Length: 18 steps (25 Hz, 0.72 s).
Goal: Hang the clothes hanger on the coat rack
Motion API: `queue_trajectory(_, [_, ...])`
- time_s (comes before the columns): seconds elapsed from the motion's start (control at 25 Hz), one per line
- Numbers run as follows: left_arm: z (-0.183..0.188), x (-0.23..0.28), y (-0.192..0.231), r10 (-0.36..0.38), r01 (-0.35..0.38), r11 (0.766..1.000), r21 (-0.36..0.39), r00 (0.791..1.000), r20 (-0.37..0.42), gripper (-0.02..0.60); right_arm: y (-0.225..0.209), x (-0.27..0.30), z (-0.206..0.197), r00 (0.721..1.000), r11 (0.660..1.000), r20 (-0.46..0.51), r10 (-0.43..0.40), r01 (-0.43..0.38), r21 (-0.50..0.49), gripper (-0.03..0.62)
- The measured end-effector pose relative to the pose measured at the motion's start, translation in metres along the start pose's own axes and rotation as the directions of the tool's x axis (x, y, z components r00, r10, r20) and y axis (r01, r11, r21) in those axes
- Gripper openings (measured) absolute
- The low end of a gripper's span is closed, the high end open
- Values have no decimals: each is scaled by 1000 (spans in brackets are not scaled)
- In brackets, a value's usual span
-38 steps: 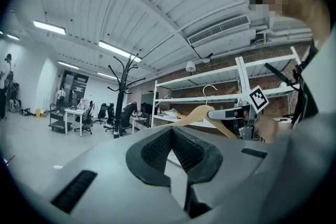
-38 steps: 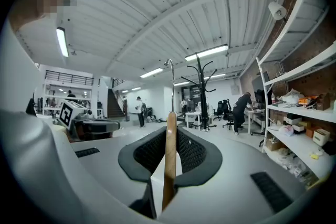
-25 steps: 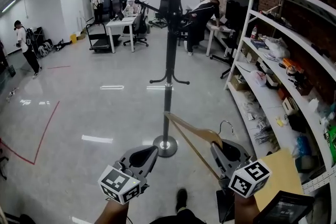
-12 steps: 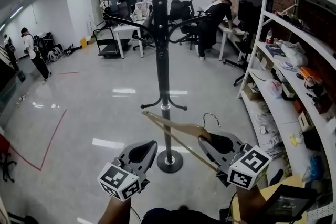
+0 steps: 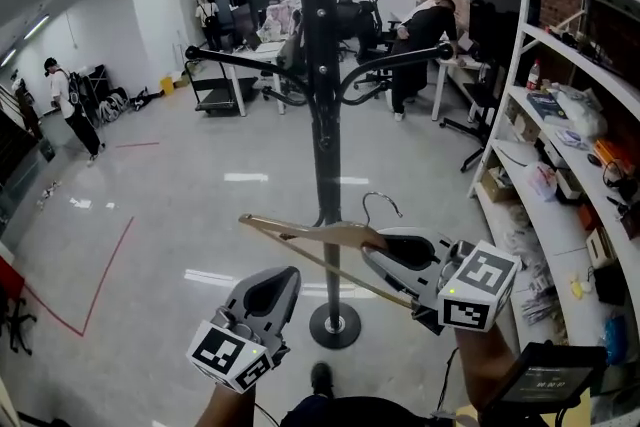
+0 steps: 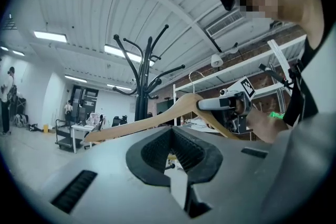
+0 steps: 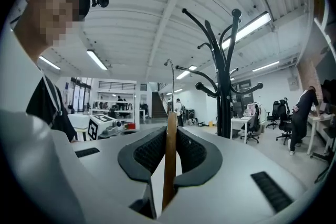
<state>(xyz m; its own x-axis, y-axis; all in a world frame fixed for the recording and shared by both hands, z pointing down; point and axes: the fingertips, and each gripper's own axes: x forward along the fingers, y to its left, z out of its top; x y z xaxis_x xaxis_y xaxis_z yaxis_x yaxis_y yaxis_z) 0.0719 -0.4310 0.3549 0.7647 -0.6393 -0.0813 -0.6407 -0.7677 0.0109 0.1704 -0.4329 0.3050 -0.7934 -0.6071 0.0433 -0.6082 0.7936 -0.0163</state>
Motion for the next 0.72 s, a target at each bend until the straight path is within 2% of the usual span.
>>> queue_trajectory(0.12, [7, 14, 21, -17, 17, 999, 30, 1000, 8, -2, -11, 27, 9, 1000, 999, 2, 30, -30, -13, 57])
queue_trajectory(0.32, [18, 34, 52, -27, 25, 999, 26, 998, 57, -2, -32, 67, 17, 994, 993, -11, 113, -113, 20, 57])
queue_trajectory(0.44, [21, 44, 65, -48, 46, 998, 35, 997, 59, -2, -42, 82, 17, 988, 987, -7, 152, -151, 46, 57])
queue_trajectory(0.72, [8, 59, 84, -46, 45, 999, 22, 998, 40, -2, -61, 104, 7, 975, 972, -10, 223, -222, 80, 57])
